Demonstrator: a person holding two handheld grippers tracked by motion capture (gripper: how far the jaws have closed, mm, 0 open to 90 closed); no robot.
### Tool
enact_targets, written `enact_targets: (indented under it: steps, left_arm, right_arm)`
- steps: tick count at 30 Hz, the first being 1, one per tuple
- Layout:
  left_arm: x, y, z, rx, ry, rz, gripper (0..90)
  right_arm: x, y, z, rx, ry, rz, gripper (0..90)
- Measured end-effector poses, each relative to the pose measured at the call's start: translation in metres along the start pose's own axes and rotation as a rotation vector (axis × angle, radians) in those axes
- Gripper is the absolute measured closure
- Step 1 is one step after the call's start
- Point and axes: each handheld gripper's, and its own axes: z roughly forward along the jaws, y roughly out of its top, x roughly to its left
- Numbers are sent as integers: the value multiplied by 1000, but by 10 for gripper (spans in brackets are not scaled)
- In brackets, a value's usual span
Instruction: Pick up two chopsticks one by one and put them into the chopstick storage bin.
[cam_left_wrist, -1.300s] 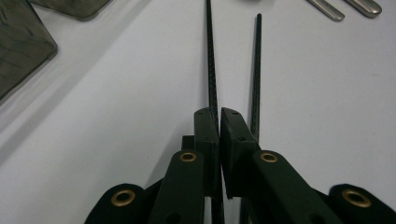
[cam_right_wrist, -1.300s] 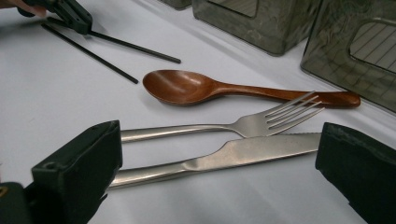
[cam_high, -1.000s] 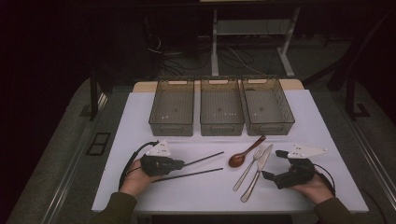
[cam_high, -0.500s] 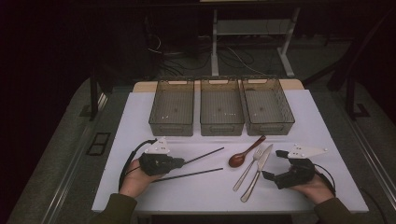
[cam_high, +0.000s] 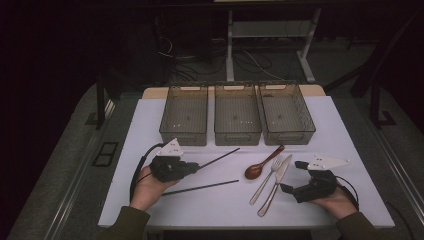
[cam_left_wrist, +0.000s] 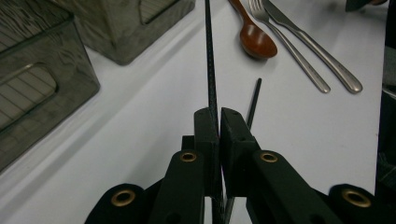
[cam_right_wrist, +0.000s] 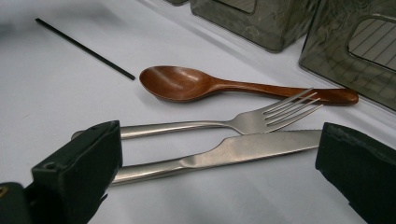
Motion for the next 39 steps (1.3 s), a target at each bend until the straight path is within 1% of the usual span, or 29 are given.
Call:
enact_targets:
  steps: [5,14,18,20,21,23,24,25,27,29,31,32,35,38,39]
  left_arm:
    - [3,9,-3,-12,17,-14,852]
    - [15,30,-10,-19,54,-27,851]
    - [21,38,-10,-32,67,-49,851]
    - [24,42,-10,-28,76,-56,851]
    - [26,43,-10,-26,80,-55,851]
    - [30,47,-9,-30,90,-69,851]
    - [33,49,-9,-22,99,-70,851]
    - [34,51,-9,-26,105,-78,851]
    - [39,54,-9,-25,116,-80,851]
    - [43,58,-9,-28,132,-88,851]
    - [48,62,-10,-30,142,-94,851]
    - [51,64,-10,-28,146,-92,851]
    - [56,69,-11,-33,160,-101,851]
    - [62,74,-13,-29,172,-101,851]
    - [63,75,-13,-31,171,-104,851]
  right_arm:
    - [0,0,0,-1,0,1,1]
    - [0,0,0,-3,-1,5,0]
    - [-1,0,0,-2,-2,8,1]
    - [-1,0,0,-3,-2,9,1]
    - [-1,0,-1,-3,-1,9,1]
    - [-1,0,-1,-3,-2,9,0]
    - [-1,0,-1,-2,0,2,1]
    - [-1,0,-1,-5,-2,9,1]
    - [-1,0,0,-4,-3,11,1]
    - [-2,0,0,-11,-7,-1,1]
    - [0,0,-1,2,1,19,1]
    - [-1,0,-1,-3,-2,10,0]
    - [-1,0,-1,-9,-3,13,1]
    - [-1,0,-1,-7,-5,15,0]
    - [-1,0,-1,-7,-5,16,0]
